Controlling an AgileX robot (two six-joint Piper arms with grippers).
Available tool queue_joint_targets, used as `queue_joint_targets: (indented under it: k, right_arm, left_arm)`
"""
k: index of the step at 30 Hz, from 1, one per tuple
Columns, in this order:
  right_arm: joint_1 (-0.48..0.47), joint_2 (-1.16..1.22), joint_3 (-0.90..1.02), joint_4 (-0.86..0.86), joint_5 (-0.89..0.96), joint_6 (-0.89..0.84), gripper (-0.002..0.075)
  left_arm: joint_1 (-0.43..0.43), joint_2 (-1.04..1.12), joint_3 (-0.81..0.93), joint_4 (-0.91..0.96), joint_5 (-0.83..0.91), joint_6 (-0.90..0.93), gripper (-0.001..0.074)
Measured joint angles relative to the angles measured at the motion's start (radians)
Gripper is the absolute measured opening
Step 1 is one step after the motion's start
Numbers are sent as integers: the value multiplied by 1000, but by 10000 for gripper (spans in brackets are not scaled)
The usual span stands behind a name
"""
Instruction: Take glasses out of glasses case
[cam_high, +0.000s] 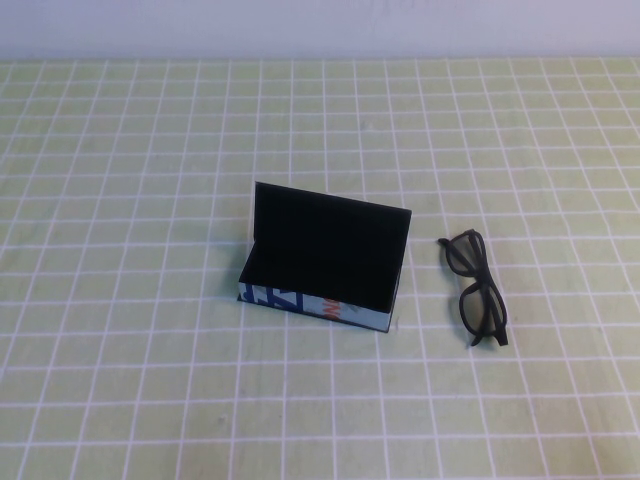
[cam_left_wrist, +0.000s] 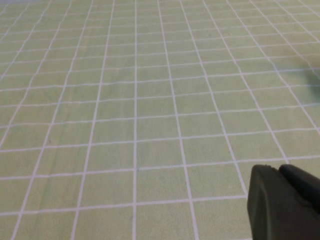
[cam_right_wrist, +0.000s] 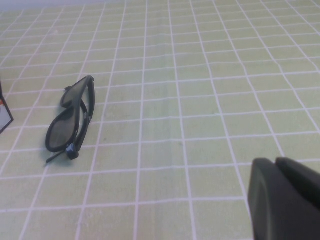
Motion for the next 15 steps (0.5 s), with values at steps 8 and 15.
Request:
queue_joint_targets:
  k: [8, 15]
  right_arm:
    - [0, 0, 0, 0, 0, 0, -18]
    - [0, 0, 0, 0, 0, 0, -18]
  left_arm:
    - [0, 0, 0, -4, 17, -5, -4]
    - [0, 0, 0, -4, 18, -5, -4]
